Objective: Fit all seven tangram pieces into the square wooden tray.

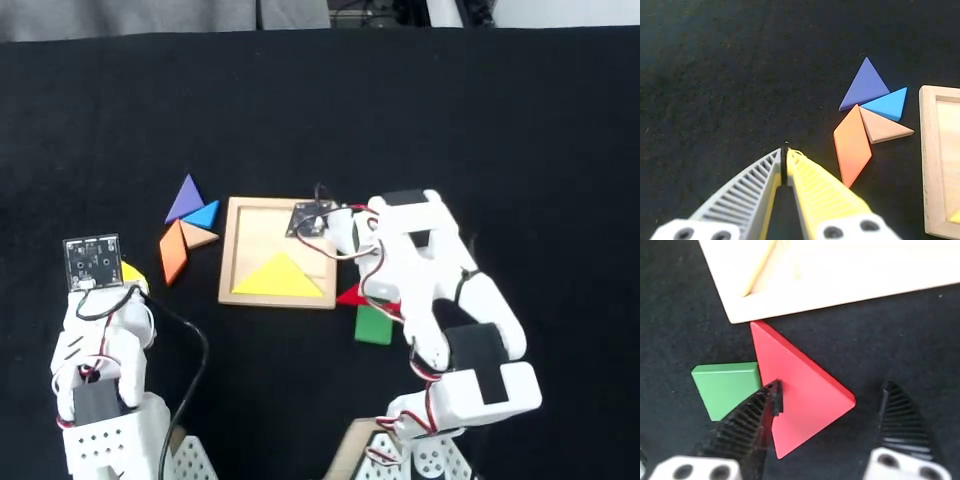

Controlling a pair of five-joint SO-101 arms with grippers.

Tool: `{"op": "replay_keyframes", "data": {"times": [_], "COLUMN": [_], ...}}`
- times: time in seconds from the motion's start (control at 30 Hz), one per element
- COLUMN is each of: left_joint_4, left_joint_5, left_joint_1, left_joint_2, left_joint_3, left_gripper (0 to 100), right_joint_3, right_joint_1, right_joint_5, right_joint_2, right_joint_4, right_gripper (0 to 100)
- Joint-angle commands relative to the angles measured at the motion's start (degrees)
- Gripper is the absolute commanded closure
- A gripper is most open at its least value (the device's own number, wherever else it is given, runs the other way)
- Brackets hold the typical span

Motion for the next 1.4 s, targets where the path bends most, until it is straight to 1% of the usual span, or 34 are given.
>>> {"op": "replay_keyframes", "data": {"times": [0.0, 0.07, 0.17, 0.27, 0.53, 0.7, 0.87, 1.0, 1.07, 1.17, 1.23, 1.37], "left_joint_4": [-0.7, -0.7, -0.7, -0.7, -0.7, -0.7, -0.7, -0.7, -0.7, -0.7, -0.7, -0.7], "left_joint_5": [-0.1, -0.1, -0.1, -0.1, -0.1, -0.1, -0.1, -0.1, -0.1, -0.1, -0.1, -0.1], "left_joint_1": [-0.3, -0.3, -0.3, -0.3, -0.3, -0.3, -0.3, -0.3, -0.3, -0.3, -0.3, -0.3], "left_joint_2": [0.0, 0.0, 0.0, 0.0, 0.0, 0.0, 0.0, 0.0, 0.0, 0.1, 0.1, 0.1], "left_joint_3": [1.1, 1.1, 1.1, 1.1, 1.1, 1.1, 1.1, 1.1, 1.1, 1.1, 1.1, 1.1], "left_gripper": [97, 97, 97, 97, 97, 97, 97, 97, 97, 97, 97, 97], "right_joint_3": [-0.1, 0.0, 0.0, 0.0, -0.7, 0.5, -0.6, -1.9, -2.0, -2.0, -2.0, -2.2], "right_joint_1": [2.2, 2.4, 2.4, 3.1, 4.8, 4.7, 2.4, 2.4, 2.4, 2.4, 2.4, 2.4], "right_joint_5": [0.7, 1.1, 3.7, 4.2, 4.2, 4.0, 2.7, 2.5, 2.5, 2.5, 2.5, 2.5], "right_joint_2": [0.3, 0.3, 0.3, 0.3, 0.8, 2.5, 5.1, 6.4, 6.5, 6.2, 6.2, 6.1], "right_joint_4": [1.1, 2.5, 5.1, 4.9, 4.7, 1.5, 1.7, 1.7, 1.7, 1.7, 1.7, 1.8], "right_gripper": [68.6, 68.6, 68.6, 68.7, 68.7, 68.8, 69.0, 69.2, 72.4, 83.5, 88.4, 84.6]}}
